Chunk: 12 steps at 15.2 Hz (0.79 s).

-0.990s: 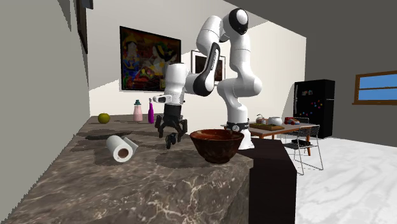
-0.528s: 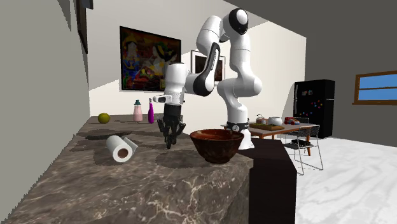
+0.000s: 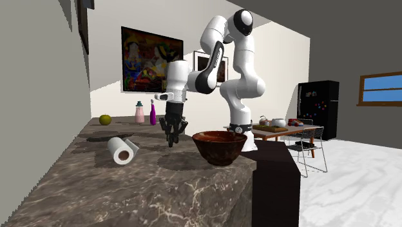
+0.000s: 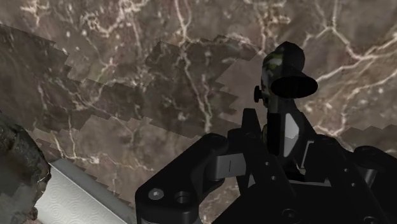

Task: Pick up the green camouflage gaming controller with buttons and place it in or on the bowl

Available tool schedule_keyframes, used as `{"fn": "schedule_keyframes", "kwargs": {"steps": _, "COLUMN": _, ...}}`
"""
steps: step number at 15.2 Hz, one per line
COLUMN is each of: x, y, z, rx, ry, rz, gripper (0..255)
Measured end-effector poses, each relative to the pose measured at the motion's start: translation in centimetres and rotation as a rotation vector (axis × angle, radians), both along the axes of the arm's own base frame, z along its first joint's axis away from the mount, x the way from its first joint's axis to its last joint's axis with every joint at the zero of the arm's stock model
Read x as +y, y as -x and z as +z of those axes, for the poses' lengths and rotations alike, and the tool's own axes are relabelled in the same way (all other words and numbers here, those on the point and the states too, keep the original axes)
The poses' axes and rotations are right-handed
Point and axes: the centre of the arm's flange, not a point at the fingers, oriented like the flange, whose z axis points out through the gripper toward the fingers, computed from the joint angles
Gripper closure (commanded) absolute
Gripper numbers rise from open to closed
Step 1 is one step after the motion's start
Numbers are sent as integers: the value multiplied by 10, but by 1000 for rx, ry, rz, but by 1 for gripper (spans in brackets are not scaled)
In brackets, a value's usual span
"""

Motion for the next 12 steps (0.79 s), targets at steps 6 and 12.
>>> {"fn": "schedule_keyframes", "kwargs": {"steps": 6, "x": 1, "y": -1, "z": 32, "rx": 0, "ry": 0, "rz": 0, "gripper": 255}}
{"fn": "schedule_keyframes", "kwargs": {"steps": 12, "x": 1, "y": 0, "z": 64, "rx": 0, "ry": 0, "rz": 0, "gripper": 255}}
